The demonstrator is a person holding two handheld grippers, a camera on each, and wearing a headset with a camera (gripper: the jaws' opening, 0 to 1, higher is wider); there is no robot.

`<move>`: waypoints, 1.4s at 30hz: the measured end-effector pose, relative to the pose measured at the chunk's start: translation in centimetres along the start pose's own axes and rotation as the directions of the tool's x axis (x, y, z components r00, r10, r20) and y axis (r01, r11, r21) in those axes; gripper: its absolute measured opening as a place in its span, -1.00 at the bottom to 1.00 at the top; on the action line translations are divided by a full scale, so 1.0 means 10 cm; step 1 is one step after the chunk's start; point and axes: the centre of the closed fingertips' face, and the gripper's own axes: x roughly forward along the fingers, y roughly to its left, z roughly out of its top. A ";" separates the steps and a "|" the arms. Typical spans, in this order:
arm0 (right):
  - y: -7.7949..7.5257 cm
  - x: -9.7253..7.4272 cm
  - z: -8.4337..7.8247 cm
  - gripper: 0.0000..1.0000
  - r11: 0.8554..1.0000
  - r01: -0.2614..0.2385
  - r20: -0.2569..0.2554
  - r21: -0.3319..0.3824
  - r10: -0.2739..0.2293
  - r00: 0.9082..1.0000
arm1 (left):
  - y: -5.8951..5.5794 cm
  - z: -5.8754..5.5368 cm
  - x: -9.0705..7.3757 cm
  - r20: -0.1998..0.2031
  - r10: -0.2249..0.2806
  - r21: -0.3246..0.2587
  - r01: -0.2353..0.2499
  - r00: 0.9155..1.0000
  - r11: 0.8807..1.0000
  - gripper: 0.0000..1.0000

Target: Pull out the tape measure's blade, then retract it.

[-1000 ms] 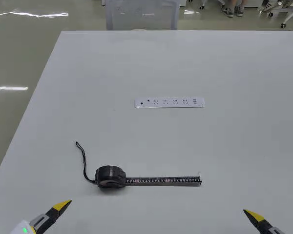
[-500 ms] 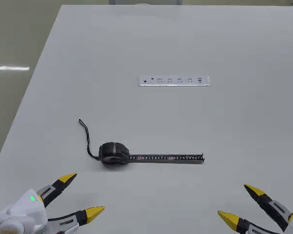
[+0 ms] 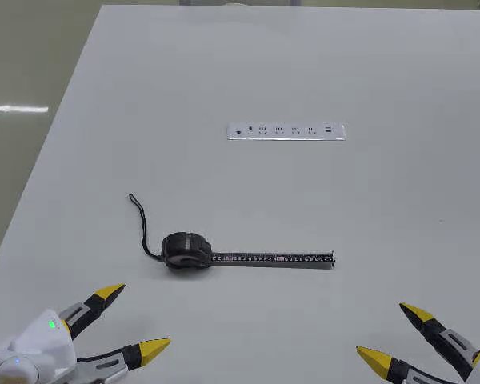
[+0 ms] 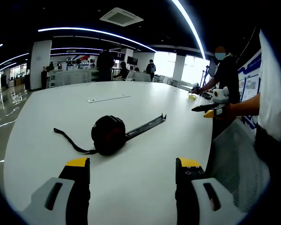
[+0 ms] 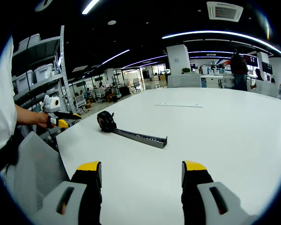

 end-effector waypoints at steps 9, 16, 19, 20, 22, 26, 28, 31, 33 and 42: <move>0.01 0.06 0.04 0.39 0.999 -0.041 -0.018 -0.032 0.040 0.999 | 0.00 0.04 0.05 -0.018 -0.037 0.028 0.037 0.999 0.999 0.44; -0.05 0.07 0.01 0.38 0.997 -0.063 -0.040 -0.052 0.061 0.997 | 0.03 0.07 0.11 -0.028 -0.056 0.048 0.057 0.998 0.997 0.43; -0.06 0.09 0.02 0.38 0.996 -0.074 -0.042 -0.056 0.072 0.997 | 0.04 0.09 0.14 -0.032 -0.061 0.055 0.063 0.998 0.997 0.43; -0.06 0.10 0.02 0.38 0.995 -0.077 -0.045 -0.059 0.075 0.996 | 0.04 0.09 0.15 -0.033 -0.063 0.057 0.065 0.997 0.996 0.43; -0.06 0.12 0.03 0.38 0.995 -0.085 -0.044 -0.058 0.082 0.996 | 0.05 0.09 0.15 -0.038 -0.069 0.060 0.071 0.997 0.996 0.42; -0.06 0.16 0.03 0.38 0.993 -0.099 -0.046 -0.061 0.096 0.994 | 0.08 0.08 0.15 -0.050 -0.074 0.067 0.077 0.996 0.995 0.42; -0.05 0.18 0.05 0.37 0.992 -0.105 -0.047 -0.064 0.102 0.994 | 0.09 0.07 0.15 -0.050 -0.074 0.066 0.077 0.996 0.995 0.42; -0.06 0.21 0.06 0.37 0.991 -0.120 -0.045 -0.062 0.117 0.992 | 0.13 0.06 0.15 -0.060 -0.073 0.071 0.077 0.996 0.994 0.41; -0.07 0.23 0.05 0.36 0.989 -0.132 -0.052 -0.066 0.129 0.990 | 0.15 0.06 0.16 -0.061 -0.073 0.076 0.077 0.995 0.994 0.40; -0.13 0.26 0.06 0.33 0.984 -0.161 -0.057 -0.071 0.157 0.986 | 0.24 0.14 0.23 -0.063 -0.085 0.104 0.091 0.994 0.990 0.39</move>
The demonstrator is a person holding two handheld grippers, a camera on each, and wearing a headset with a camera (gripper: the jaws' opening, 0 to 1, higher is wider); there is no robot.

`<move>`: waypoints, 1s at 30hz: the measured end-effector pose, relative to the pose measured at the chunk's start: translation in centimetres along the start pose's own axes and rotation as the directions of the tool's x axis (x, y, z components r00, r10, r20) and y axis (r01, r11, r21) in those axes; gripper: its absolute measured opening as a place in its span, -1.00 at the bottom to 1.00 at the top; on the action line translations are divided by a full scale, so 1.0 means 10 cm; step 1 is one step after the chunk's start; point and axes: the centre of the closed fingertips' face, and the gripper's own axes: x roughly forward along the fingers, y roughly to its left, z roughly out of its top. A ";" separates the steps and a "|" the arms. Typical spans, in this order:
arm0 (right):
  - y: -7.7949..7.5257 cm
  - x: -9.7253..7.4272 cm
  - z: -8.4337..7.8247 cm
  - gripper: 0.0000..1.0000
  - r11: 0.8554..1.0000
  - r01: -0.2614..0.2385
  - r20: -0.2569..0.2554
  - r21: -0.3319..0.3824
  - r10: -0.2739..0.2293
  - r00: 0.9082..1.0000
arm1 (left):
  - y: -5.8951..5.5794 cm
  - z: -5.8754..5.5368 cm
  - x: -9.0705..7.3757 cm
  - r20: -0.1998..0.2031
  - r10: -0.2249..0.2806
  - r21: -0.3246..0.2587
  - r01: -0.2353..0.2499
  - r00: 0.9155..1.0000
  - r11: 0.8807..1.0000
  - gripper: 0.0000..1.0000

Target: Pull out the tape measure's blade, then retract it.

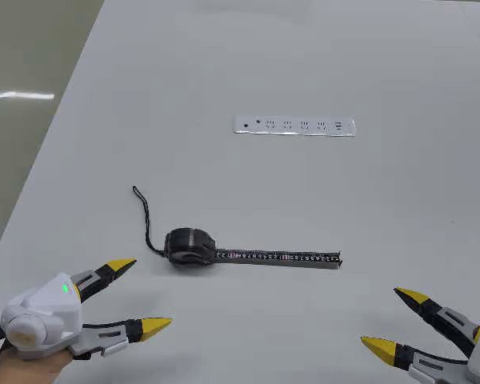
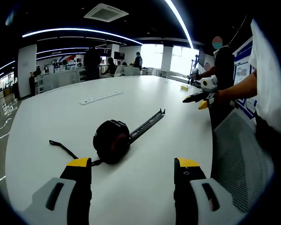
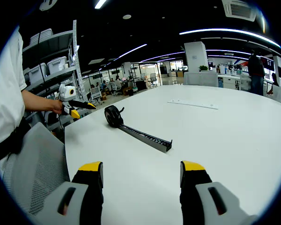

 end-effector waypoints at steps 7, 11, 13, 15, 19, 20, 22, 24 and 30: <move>-0.01 0.04 0.02 0.32 1.000 -0.023 -0.001 -0.011 0.023 1.000 | 0.03 -0.02 0.06 -0.024 -0.022 0.020 0.023 0.999 1.000 0.35; -0.02 0.08 0.01 0.31 0.999 -0.033 -0.013 -0.019 0.033 0.999 | 0.08 -0.03 0.11 -0.033 -0.023 0.025 0.024 0.999 0.999 0.35; -0.05 0.10 0.01 0.31 0.999 -0.035 -0.012 -0.019 0.034 0.999 | 0.11 -0.01 0.14 -0.030 -0.014 0.023 0.015 0.999 1.000 0.35; -0.07 0.12 0.01 0.31 0.999 -0.034 -0.014 -0.020 0.034 0.999 | 0.12 0.01 0.18 -0.026 -0.011 0.020 0.011 1.000 1.000 0.35; -0.08 0.15 0.04 0.31 0.999 -0.044 -0.017 -0.023 0.043 0.999 | 0.11 0.02 0.24 -0.029 -0.017 0.020 0.017 0.999 1.000 0.35; -0.10 0.16 0.04 0.31 0.999 -0.046 -0.021 -0.025 0.045 0.999 | 0.12 0.02 0.26 -0.028 -0.014 0.014 0.014 1.000 1.000 0.35; -0.12 0.18 0.04 0.31 0.998 -0.048 -0.022 -0.026 0.048 0.999 | 0.13 0.04 0.27 -0.022 -0.006 0.008 0.006 1.000 1.000 0.36; -0.14 0.19 0.05 0.31 0.998 -0.050 -0.023 -0.025 0.049 0.999 | 0.15 0.03 0.29 -0.025 0.004 0.002 -0.004 1.000 1.000 0.37; -0.17 0.24 0.06 0.31 0.998 -0.054 -0.024 -0.026 0.053 0.998 | 0.16 0.03 0.35 -0.022 0.015 -0.019 -0.016 1.000 1.000 0.40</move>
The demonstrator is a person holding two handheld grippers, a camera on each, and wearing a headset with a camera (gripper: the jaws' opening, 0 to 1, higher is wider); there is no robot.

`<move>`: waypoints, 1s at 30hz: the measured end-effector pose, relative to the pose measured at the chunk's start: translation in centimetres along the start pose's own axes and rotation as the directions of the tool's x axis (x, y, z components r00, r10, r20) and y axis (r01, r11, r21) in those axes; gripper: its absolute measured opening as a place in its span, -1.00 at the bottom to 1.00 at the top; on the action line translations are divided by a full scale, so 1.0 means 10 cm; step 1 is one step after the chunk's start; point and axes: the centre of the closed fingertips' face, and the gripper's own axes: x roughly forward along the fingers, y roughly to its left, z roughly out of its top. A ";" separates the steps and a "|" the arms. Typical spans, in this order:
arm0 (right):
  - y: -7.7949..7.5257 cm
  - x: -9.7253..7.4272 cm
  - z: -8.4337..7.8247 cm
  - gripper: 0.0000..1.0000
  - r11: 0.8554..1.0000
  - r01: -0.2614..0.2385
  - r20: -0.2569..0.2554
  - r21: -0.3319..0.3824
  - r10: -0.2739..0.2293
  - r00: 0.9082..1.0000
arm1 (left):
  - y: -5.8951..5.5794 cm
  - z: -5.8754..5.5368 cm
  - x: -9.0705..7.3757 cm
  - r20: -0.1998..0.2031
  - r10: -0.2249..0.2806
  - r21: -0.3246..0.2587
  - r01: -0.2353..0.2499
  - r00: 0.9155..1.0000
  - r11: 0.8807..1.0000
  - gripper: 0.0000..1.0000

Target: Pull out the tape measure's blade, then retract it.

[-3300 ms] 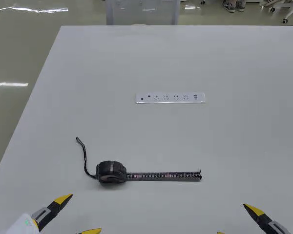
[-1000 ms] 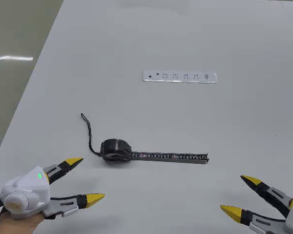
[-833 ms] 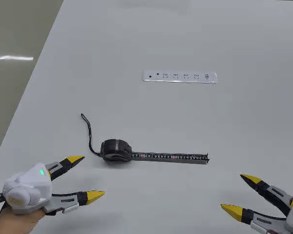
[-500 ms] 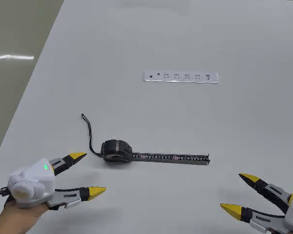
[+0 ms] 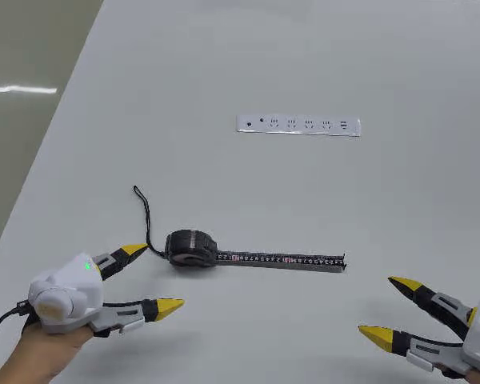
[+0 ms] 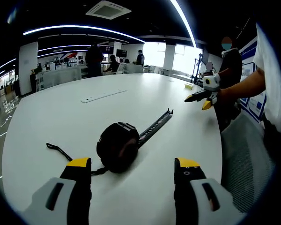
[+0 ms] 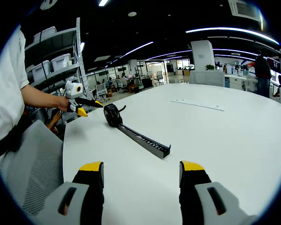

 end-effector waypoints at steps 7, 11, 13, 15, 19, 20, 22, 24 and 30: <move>-0.04 0.04 0.02 0.31 1.000 0.003 0.006 -0.001 -0.003 1.000 | 0.01 0.02 0.04 0.008 0.020 -0.019 -0.019 1.000 1.000 0.42; -0.06 0.06 0.03 0.31 1.000 0.002 0.006 0.003 -0.002 1.000 | 0.02 0.03 0.07 0.008 0.036 -0.039 -0.036 0.999 0.999 0.44; -0.06 0.07 0.03 0.31 1.000 0.002 0.008 0.005 -0.002 1.000 | 0.02 0.03 0.08 0.006 0.043 -0.050 -0.042 0.999 0.998 0.44; -0.07 0.08 0.02 0.30 1.000 0.004 0.005 0.003 -0.004 1.000 | 0.03 0.03 0.10 0.006 0.051 -0.054 -0.051 0.999 0.997 0.44; -0.08 0.10 0.02 0.30 1.000 0.003 0.007 0.004 -0.003 1.000 | 0.04 0.05 0.13 0.014 0.069 -0.082 -0.068 0.998 0.994 0.44; -0.08 0.10 0.02 0.30 1.000 0.002 0.007 0.006 -0.002 1.000 | 0.04 0.06 0.14 0.015 0.071 -0.089 -0.069 0.997 0.994 0.44; -0.09 0.12 0.03 0.30 1.000 0.003 0.008 0.008 -0.003 1.000 | 0.05 0.06 0.15 0.017 0.086 -0.099 -0.084 0.996 0.991 0.45; -0.09 0.13 0.03 0.30 1.000 0.002 0.011 0.009 -0.002 1.000 | 0.07 0.06 0.15 0.011 0.098 -0.105 -0.096 0.995 0.990 0.46; -0.11 0.16 0.04 0.30 1.000 -0.002 0.013 0.010 0.002 1.000 | 0.14 0.06 0.15 0.004 0.147 -0.132 -0.146 0.989 0.981 0.47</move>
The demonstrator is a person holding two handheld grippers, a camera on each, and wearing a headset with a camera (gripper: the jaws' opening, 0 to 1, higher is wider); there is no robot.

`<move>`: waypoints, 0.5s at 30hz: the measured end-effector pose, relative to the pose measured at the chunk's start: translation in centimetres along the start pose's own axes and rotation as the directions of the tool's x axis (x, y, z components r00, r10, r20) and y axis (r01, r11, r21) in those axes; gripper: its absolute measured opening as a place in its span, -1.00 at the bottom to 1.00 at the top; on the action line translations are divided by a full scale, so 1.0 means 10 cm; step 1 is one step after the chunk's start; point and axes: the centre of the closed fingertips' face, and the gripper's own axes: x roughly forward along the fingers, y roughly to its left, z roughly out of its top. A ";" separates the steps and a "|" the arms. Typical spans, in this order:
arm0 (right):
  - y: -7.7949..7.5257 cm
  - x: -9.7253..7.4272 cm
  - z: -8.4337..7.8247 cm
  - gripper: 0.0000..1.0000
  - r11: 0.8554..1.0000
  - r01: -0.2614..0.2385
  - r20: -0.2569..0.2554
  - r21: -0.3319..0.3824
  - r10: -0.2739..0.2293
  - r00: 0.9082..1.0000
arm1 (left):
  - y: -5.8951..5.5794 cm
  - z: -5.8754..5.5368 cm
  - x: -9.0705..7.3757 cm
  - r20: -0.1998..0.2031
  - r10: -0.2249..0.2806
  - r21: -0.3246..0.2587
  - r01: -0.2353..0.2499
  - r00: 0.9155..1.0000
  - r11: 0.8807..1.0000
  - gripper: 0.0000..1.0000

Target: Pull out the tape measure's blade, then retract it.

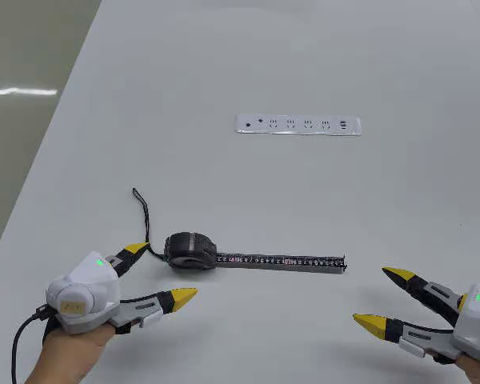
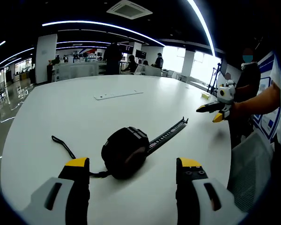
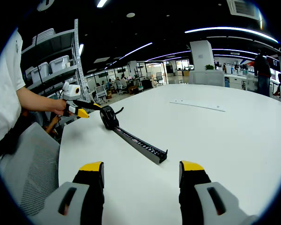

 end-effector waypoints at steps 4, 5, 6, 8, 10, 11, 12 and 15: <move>-0.01 0.03 -0.01 0.30 1.000 -0.002 -0.002 0.000 0.002 1.000 | 0.02 0.00 0.01 0.000 0.026 -0.025 -0.026 1.000 0.999 0.49; -0.01 0.04 -0.01 0.30 1.000 -0.003 -0.005 -0.001 0.003 1.000 | 0.00 0.00 0.01 -0.002 0.027 -0.027 -0.027 1.000 0.999 0.49; -0.01 0.04 -0.02 0.30 1.000 -0.005 -0.005 -0.001 0.005 1.000 | -0.01 0.00 0.02 -0.002 0.030 -0.031 -0.030 1.000 0.999 0.49; -0.01 0.05 -0.01 0.30 1.000 -0.006 -0.003 0.000 0.006 1.000 | -0.02 0.01 0.03 0.004 0.040 -0.049 -0.039 0.999 0.998 0.50; -0.02 0.06 0.00 0.30 1.000 -0.006 0.000 0.002 0.006 1.000 | -0.02 0.01 0.04 0.006 0.052 -0.071 -0.052 0.999 0.996 0.50; -0.02 0.07 0.00 0.30 1.000 -0.005 0.002 0.002 0.005 1.000 | -0.03 0.01 0.05 0.006 0.056 -0.071 -0.055 0.998 0.996 0.50; -0.03 0.08 0.00 0.30 1.000 -0.006 0.002 0.002 0.006 1.000 | -0.02 0.01 0.06 0.001 0.065 -0.074 -0.065 0.998 0.995 0.50; -0.04 0.09 0.00 0.30 1.000 -0.005 0.002 0.004 0.005 1.000 | 0.00 0.04 0.08 0.016 0.083 -0.106 -0.081 0.996 0.991 0.52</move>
